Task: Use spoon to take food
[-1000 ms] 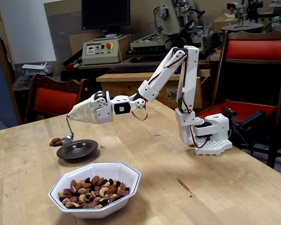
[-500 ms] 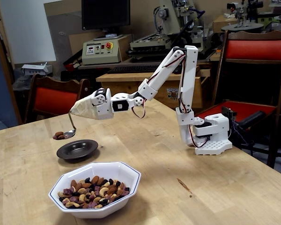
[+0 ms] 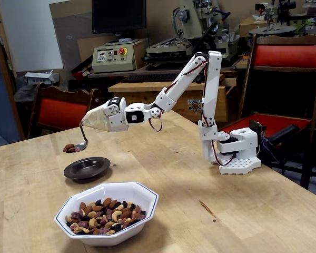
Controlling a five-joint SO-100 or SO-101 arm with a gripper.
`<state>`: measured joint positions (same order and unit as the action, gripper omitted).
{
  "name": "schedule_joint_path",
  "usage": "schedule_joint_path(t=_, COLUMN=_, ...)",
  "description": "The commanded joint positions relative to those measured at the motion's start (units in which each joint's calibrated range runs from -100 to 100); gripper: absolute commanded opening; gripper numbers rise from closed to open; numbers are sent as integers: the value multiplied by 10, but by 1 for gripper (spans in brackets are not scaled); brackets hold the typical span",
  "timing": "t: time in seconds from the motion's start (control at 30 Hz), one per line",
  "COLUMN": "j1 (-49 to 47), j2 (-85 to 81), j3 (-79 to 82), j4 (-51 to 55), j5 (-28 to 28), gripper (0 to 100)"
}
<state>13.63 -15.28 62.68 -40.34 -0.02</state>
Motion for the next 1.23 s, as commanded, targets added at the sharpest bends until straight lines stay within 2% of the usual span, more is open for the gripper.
schedule_joint_path(t=0.0, j1=6, j2=-44, j3=-7, j4=-16, j5=2, gripper=4)
schedule_joint_path(t=0.43, j1=7, j2=-136, j3=-6, j4=-10, j5=2, gripper=4)
schedule_joint_path(t=1.0, j1=7, j2=-137, j3=-3, j4=-10, j5=2, gripper=4)
schedule_joint_path(t=1.2, j1=6, j2=-139, j3=52, j4=-14, j5=2, gripper=4)
